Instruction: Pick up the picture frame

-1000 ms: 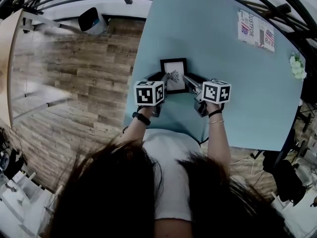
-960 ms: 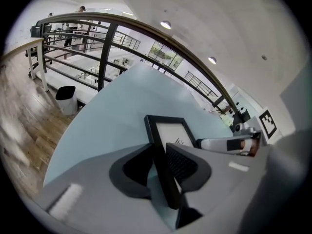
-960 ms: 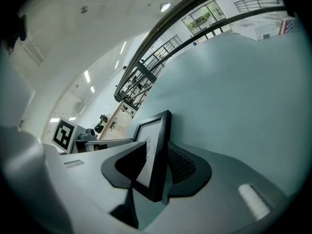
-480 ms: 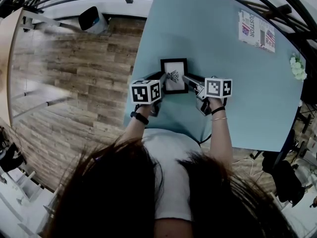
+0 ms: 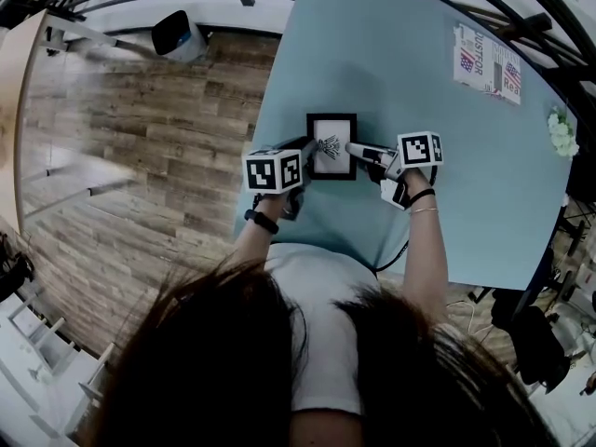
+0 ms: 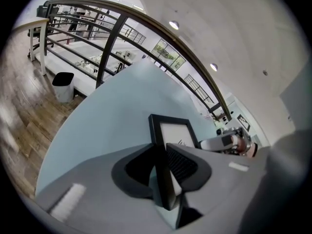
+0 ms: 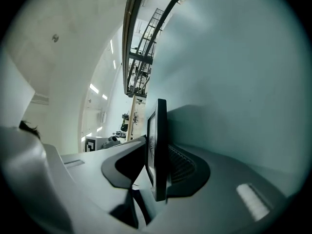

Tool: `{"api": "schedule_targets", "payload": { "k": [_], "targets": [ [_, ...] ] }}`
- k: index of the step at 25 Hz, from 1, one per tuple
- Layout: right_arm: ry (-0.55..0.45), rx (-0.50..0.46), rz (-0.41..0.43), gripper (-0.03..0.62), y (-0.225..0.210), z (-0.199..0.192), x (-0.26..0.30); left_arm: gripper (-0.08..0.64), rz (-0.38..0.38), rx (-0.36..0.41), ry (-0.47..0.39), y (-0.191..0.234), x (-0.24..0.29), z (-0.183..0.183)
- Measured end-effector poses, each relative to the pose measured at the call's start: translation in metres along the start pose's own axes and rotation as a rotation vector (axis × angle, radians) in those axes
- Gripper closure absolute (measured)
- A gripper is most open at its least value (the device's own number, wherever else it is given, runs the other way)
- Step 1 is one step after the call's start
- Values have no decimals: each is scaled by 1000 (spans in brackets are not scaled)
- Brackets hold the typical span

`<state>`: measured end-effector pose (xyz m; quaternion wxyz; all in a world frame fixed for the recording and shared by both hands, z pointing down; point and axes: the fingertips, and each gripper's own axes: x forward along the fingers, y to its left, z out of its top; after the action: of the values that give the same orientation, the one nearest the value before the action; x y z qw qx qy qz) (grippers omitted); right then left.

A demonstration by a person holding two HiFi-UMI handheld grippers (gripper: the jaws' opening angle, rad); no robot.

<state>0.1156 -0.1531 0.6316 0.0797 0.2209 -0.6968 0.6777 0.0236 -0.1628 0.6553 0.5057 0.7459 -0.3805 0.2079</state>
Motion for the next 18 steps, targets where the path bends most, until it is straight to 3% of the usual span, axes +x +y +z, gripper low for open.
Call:
{"api": "schedule_targets", "payload": {
  "k": [4,10,18],
  "targets": [
    [12,-12,39,483,2,0,-1,425,-7,-10,5,1,0,0],
    [-12,-28,181,483,15,6,10,425,-27,-28,14,0,0,1],
    [-36,-7,162,485,24,9,33,426,-42,-42,22,1,-1,2]
  ]
}}
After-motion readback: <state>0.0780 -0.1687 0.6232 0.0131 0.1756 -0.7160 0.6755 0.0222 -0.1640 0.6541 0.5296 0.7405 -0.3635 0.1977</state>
